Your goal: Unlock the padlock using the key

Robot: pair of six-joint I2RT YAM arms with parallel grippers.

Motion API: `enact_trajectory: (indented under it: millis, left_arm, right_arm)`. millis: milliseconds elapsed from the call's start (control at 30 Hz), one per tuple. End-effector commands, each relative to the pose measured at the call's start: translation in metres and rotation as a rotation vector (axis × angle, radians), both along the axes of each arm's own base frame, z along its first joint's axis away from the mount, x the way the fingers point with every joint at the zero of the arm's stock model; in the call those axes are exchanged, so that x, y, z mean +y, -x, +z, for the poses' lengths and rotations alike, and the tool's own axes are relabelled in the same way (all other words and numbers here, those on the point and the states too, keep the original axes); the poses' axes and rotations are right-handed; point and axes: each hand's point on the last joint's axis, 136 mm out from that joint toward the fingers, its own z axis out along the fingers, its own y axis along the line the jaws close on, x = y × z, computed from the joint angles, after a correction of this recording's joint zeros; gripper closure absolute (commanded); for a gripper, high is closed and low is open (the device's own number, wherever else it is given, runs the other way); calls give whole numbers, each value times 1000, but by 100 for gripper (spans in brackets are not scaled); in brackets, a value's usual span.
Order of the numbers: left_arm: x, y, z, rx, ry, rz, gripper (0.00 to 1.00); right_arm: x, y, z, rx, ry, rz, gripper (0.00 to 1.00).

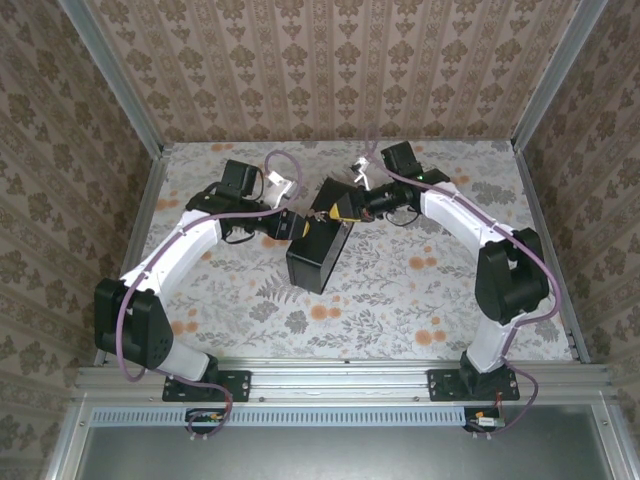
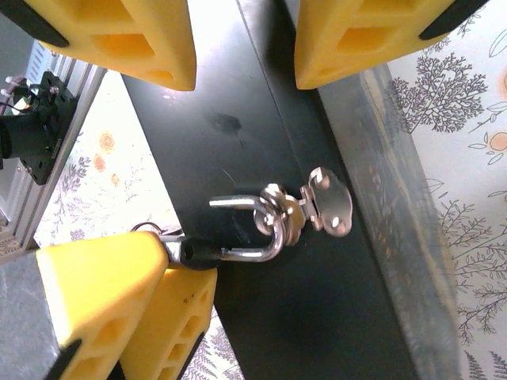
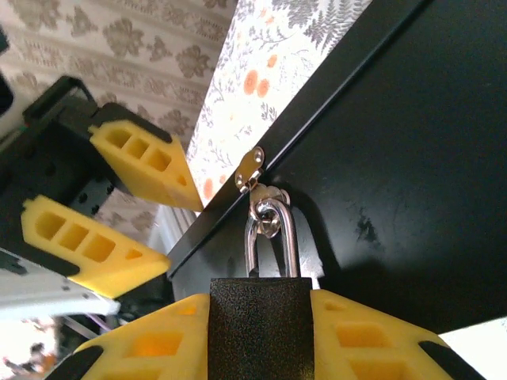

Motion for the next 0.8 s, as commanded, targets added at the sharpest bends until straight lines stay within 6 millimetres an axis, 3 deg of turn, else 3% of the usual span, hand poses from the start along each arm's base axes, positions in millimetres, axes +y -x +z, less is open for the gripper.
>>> enact_trajectory:
  millis: [0, 167, 367, 533, 633, 767]
  left_arm:
    - [-4, 0, 16, -43, 31, -33, 61]
    - [-8, 2, 22, -52, 39, -47, 61]
    - [-9, 2, 29, -66, 35, -52, 61]
    - [-10, 1, 31, -74, 38, -48, 61]
    - [-12, -1, 33, -76, 56, -48, 62]
    - [-15, 1, 39, -85, 72, -61, 62]
  right_arm:
    - [-13, -8, -16, 277, -18, -217, 77]
    - [-14, -9, -14, 428, -64, -338, 74]
    - [-14, -16, 10, 564, -206, -487, 77]
    - [-13, -6, 22, 653, -209, -565, 70]
    - [-18, -4, 23, 691, -213, -620, 67]
    - [-28, -2, 8, 761, -229, -700, 69]
